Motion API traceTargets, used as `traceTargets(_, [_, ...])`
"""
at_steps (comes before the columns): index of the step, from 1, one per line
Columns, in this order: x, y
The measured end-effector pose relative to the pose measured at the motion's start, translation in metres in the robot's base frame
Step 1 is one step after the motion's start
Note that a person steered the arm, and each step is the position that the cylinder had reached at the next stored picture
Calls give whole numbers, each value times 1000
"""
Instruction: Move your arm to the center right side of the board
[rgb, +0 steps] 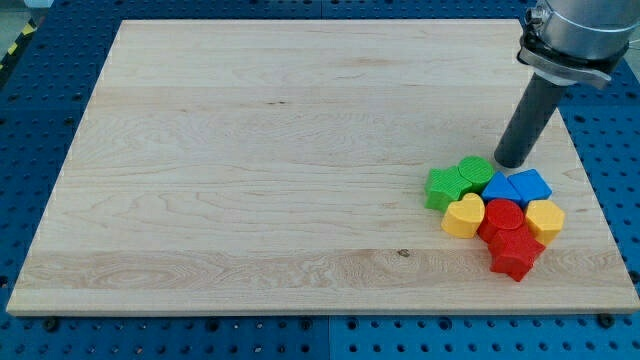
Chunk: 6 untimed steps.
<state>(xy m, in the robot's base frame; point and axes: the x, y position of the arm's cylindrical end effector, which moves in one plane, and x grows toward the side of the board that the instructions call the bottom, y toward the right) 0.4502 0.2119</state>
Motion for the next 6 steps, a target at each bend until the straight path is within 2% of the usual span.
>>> traceTargets(1, [-20, -2])
traceTargets(2, [-33, -29])
traceTargets(3, [-36, -17])
traceTargets(5, [-29, 79])
traceTargets(6, [-22, 88])
